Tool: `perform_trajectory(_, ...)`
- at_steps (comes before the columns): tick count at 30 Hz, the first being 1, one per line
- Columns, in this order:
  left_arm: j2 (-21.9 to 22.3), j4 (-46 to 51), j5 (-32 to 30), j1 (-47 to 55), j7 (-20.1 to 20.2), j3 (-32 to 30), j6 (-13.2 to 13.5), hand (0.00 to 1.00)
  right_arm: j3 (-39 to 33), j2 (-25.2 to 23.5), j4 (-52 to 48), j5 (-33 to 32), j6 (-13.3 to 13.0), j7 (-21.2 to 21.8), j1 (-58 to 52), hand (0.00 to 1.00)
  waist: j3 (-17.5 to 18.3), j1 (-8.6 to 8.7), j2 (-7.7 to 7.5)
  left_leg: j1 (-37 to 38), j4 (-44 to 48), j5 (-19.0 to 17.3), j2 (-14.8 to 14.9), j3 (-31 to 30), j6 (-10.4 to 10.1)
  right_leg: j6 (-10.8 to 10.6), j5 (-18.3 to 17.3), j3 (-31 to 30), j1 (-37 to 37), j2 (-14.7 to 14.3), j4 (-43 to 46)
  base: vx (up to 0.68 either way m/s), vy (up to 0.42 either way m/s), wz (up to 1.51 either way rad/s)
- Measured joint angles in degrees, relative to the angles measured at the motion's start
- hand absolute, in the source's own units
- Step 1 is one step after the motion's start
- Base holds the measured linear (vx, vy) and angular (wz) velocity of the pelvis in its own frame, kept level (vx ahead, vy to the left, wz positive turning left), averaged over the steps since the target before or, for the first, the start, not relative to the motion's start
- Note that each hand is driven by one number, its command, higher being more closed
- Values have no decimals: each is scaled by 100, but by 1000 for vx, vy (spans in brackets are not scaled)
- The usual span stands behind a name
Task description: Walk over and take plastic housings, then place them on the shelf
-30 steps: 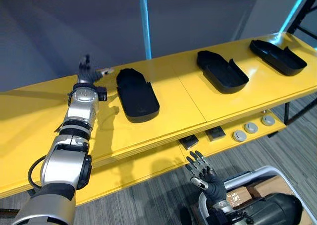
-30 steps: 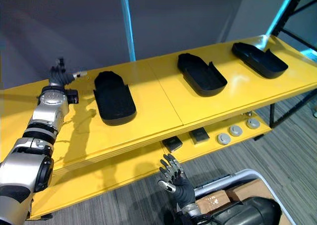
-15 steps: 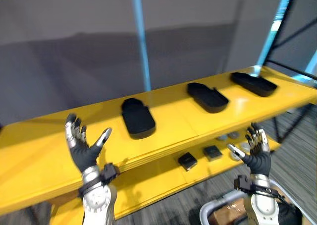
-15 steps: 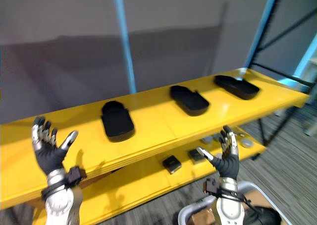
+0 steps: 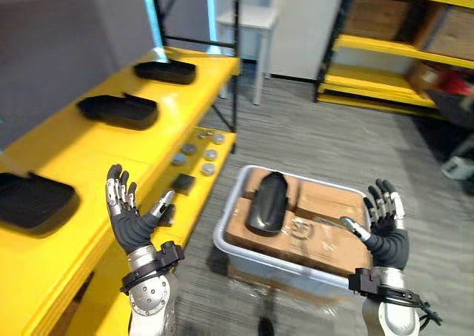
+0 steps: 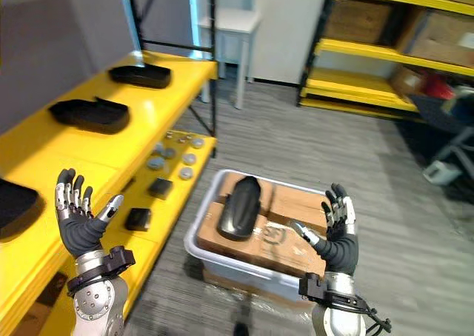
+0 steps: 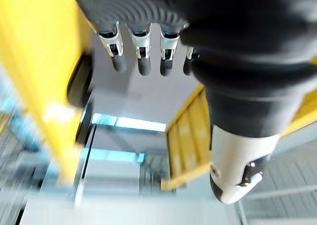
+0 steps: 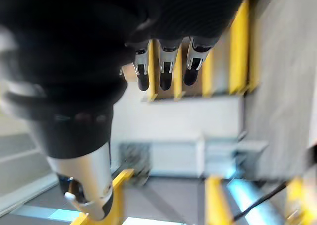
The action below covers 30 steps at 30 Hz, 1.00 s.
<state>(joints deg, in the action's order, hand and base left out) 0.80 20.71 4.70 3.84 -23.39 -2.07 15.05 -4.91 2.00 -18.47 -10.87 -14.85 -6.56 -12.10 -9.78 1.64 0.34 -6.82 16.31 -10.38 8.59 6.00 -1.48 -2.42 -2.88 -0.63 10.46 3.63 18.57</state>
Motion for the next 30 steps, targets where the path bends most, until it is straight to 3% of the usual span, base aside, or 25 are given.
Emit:
perform_trajectory(2,-82,2,193,71,101,1,16,0,90,-70,360,-9,6,2,323,0,82,-75,-273,-263,-67,76,-61,362,-240,-334,-301,-8,-401,342,-1213,-113,-260,-87)
perform_trajectory(5,180,-38,243,111,224,64,-32,0,118,43,886,-9,129,-4,789,0,-21,-111,-116,-258,-616,349,62,299,-331,-207,256,-402,-68,-38,-1586,-77,-238,-99)
perform_trajectory(8,188,-71,290,49,290,257,-78,0,169,48,925,-1,153,-11,696,0,-138,-16,-92,48,-848,455,251,335,-492,-199,264,-504,-89,-279,-1424,7,-135,-49)
perform_trajectory(11,194,-379,306,-176,403,683,-79,0,142,194,852,58,155,-16,350,0,-203,149,38,239,-1064,574,215,118,-594,-151,86,-264,-272,-241,-1317,18,-69,38)
perform_trajectory(12,203,-514,309,-204,449,776,-86,0,160,161,855,153,169,-20,201,0,-216,196,62,249,-1007,559,197,-60,-608,-106,-124,-87,-279,-196,-1091,18,-53,84)
perform_trajectory(15,204,-946,300,21,591,804,-183,0,270,131,923,239,237,-21,-34,0,-334,220,270,234,-186,182,255,-594,-573,5,-696,422,-744,-218,-719,34,-62,89)
perform_trajectory(16,180,-1101,296,222,615,728,-217,0,334,152,1112,240,243,-25,50,0,-390,180,322,-55,800,41,277,-633,-459,112,-832,524,-1003,-229,-729,35,-62,59)
perform_trajectory(17,179,-1142,294,358,629,690,-257,0,370,177,1216,242,252,-38,108,0,-404,109,351,-221,1321,49,309,-640,-420,145,-854,531,-1122,-254,-740,30,-80,15)
perform_trajectory(18,198,-1171,289,646,641,637,-273,0,452,264,1347,245,287,-77,259,0,-389,-60,500,-518,2170,118,402,-766,-298,215,-849,487,-1282,-368,-767,58,-101,-19)
perform_trajectory(20,189,-1180,289,991,686,549,-313,0,552,321,1721,345,319,-260,796,0,-285,-174,676,-924,2871,406,462,-969,-89,316,-833,418,-1346,-489,-858,134,-91,-18)
perform_trajectory(21,173,-1181,289,1008,716,532,-329,0,564,322,1835,390,347,-322,952,0,-294,-190,657,-1018,2966,478,452,-965,-152,358,-796,410,-1408,-472,-914,174,-46,-2)
perform_trajectory(23,190,-1173,290,1026,790,581,-345,0,550,389,2317,583,450,-553,1526,0,-303,-275,630,-1072,2565,108,205,-1079,-569,390,-720,380,-1445,-388,-1057,170,3,0)
perform_trajectory(25,193,-1162,288,1014,843,614,-345,0,507,426,2652,705,516,-706,1906,0,-308,-283,618,-1042,1721,-19,-159,-1303,-641,378,-711,383,-1515,-297,-1145,157,69,13)
perform_trajectory(27,189,-1160,291,1034,872,633,-346,0,491,429,2938,760,575,-858,2108,0,-272,-292,677,-871,527,262,-364,-1438,-377,329,-704,487,-1668,-283,-1154,202,128,14)
perform_trajectory(28,114,-1168,299,1052,872,703,-353,0,446,398,3097,926,650,-994,2162,0,-276,-376,583,-641,272,660,-452,-1445,-427,241,-708,482,-1787,-222,-1154,273,139,25)
perform_trajectory(30,-69,-1143,287,1060,891,854,-352,0,268,279,3115,1063,750,-1153,2196,0,-225,-390,510,-535,101,710,-631,-1535,-358,193,-698,612,-1861,-66,-1150,242,110,35)
